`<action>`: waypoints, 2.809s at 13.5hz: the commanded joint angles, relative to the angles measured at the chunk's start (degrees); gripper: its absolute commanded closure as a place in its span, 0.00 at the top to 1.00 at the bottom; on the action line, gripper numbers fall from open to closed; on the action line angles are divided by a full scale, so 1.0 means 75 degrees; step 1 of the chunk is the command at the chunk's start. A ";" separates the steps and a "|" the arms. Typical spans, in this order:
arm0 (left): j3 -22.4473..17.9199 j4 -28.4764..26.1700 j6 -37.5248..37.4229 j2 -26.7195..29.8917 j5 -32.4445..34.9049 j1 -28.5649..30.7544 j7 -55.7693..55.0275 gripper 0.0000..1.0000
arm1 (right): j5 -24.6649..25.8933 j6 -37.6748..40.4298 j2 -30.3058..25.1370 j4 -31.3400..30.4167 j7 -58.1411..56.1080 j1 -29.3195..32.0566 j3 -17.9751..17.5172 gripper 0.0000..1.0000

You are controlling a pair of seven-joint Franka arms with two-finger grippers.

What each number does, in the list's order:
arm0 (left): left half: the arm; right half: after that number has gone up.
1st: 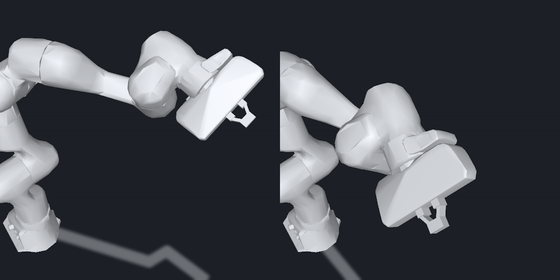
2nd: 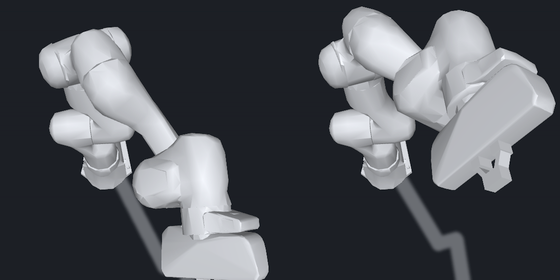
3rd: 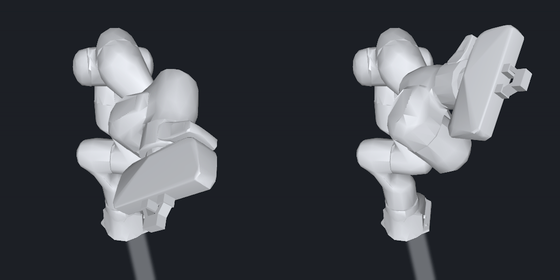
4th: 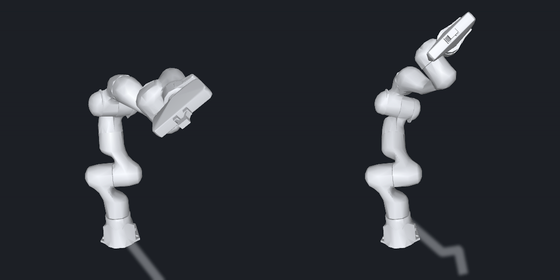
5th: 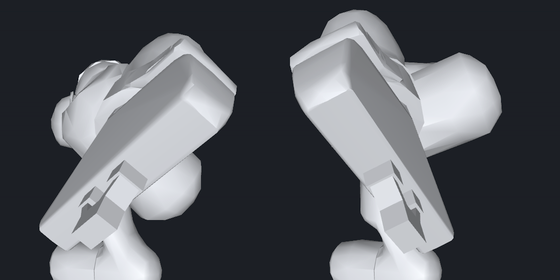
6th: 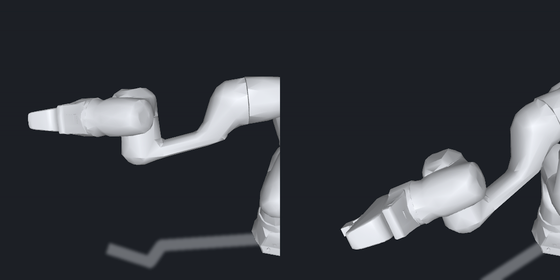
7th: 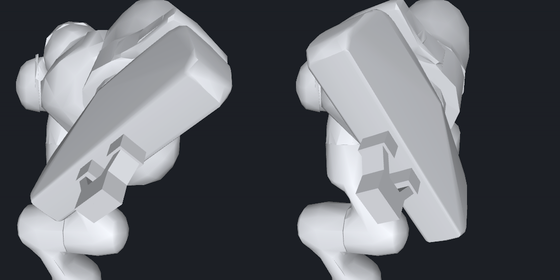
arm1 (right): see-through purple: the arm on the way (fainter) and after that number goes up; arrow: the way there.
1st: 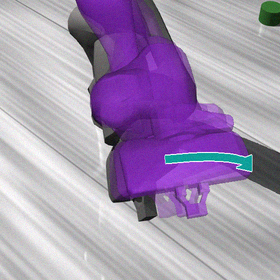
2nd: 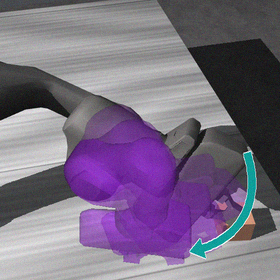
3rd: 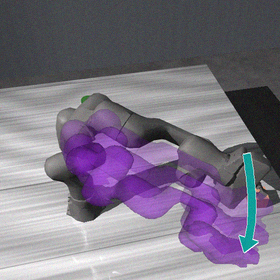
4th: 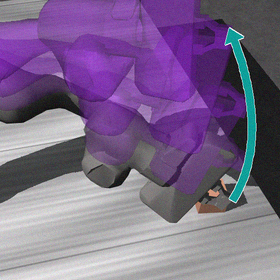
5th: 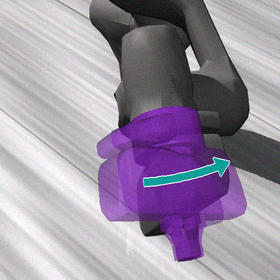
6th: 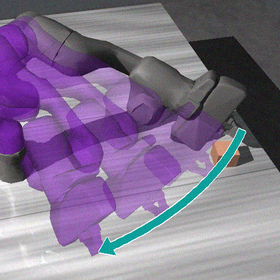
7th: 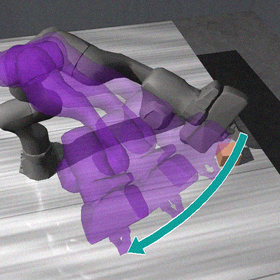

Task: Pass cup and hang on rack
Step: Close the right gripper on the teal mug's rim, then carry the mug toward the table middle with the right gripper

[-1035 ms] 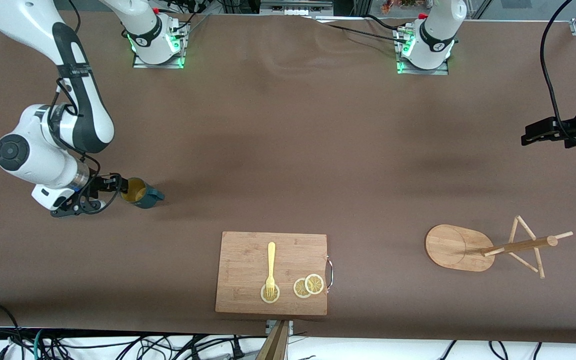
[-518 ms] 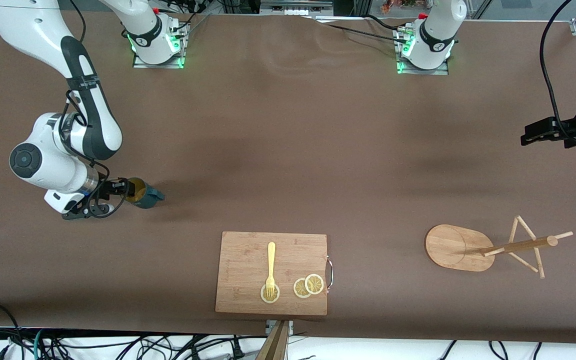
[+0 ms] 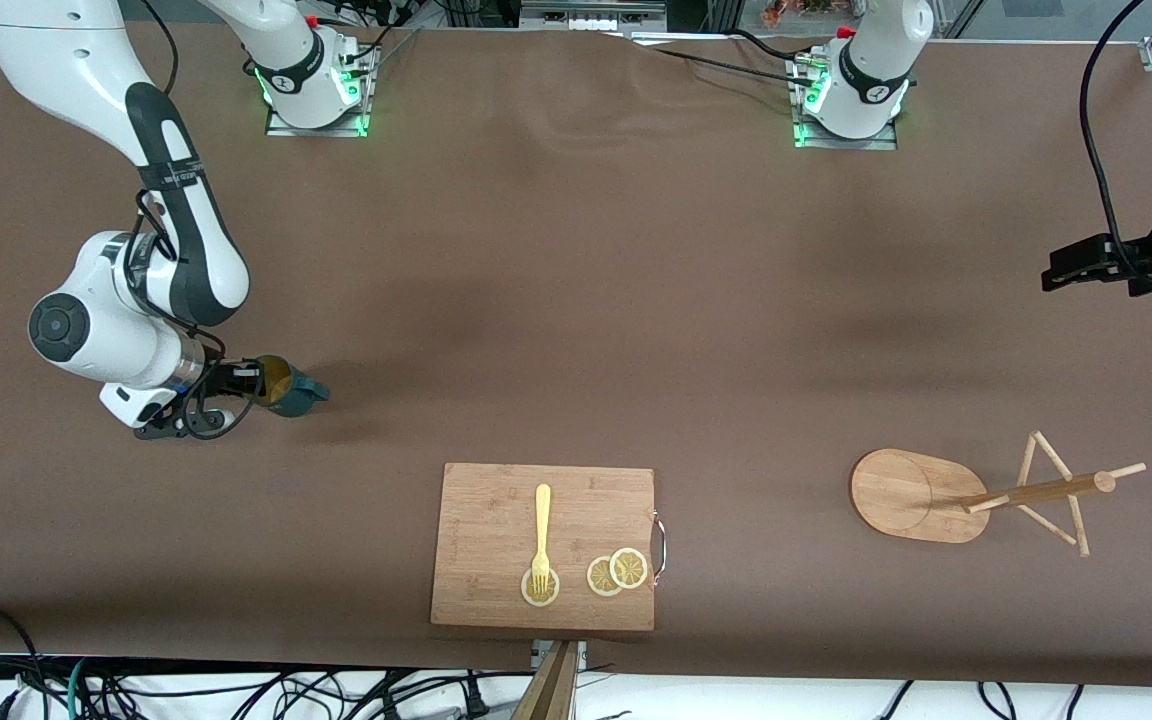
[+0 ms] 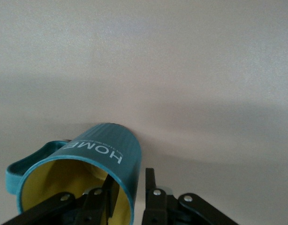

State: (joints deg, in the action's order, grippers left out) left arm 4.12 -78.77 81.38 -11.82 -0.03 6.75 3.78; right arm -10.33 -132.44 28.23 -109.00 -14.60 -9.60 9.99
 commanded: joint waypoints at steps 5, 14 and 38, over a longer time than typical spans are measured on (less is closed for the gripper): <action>0.0060 0.0236 -0.0082 -0.0100 0.0191 0.0037 0.0023 1.00 | -0.0169 0.0232 -0.0073 0.0119 -0.0198 0.0015 -0.0205 0.00; 0.0059 0.0236 -0.0082 -0.0124 0.0191 0.0037 0.0012 1.00 | 0.0239 0.1405 -0.0483 0.1372 -0.0258 -0.1458 -0.1062 0.00; 0.0142 0.0143 -0.0584 -0.0183 -0.0136 -0.0548 0.0047 1.00 | 0.0827 0.1147 0.3455 0.5920 0.7278 -0.6888 -0.1038 0.34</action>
State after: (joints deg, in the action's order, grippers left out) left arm 5.31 -78.77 79.50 -13.16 -0.19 3.69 3.78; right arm -4.77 -123.91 53.25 -66.58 38.51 -60.74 1.54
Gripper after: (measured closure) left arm 0.000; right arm 0.841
